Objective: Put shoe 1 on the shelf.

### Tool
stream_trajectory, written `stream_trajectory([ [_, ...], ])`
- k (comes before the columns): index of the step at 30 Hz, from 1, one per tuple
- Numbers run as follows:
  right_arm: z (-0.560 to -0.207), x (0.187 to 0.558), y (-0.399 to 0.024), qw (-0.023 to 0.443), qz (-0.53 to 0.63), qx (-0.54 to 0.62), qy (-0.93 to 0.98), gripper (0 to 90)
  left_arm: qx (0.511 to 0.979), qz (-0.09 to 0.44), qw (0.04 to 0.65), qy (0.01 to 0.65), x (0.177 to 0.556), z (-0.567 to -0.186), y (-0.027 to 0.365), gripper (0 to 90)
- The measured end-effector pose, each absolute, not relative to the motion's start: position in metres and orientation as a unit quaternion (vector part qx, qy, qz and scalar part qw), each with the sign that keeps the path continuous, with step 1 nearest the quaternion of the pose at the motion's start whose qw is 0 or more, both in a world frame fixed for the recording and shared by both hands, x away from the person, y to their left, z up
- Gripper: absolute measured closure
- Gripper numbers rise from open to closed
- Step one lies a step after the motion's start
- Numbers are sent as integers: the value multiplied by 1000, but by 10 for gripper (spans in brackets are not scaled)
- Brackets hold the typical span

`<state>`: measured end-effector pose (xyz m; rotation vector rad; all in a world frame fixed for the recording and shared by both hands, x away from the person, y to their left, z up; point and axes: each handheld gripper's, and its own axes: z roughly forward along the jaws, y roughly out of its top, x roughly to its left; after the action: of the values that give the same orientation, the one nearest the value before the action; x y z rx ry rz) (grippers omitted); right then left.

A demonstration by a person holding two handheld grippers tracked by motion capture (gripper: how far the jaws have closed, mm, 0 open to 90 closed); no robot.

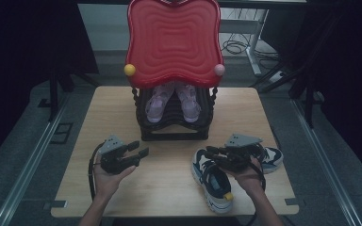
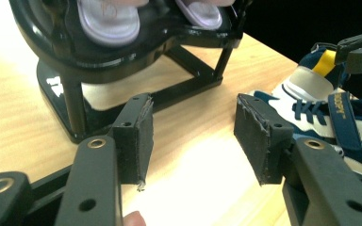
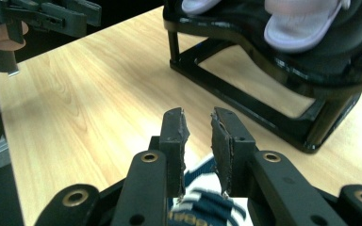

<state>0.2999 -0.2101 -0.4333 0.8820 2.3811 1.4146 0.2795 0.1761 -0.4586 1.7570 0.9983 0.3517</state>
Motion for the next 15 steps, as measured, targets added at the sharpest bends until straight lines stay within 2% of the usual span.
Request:
stream_trajectory([
  [15,-451,276,-240,113,488,321,804,770,746,129,495,427,261,-477,192,468],
])
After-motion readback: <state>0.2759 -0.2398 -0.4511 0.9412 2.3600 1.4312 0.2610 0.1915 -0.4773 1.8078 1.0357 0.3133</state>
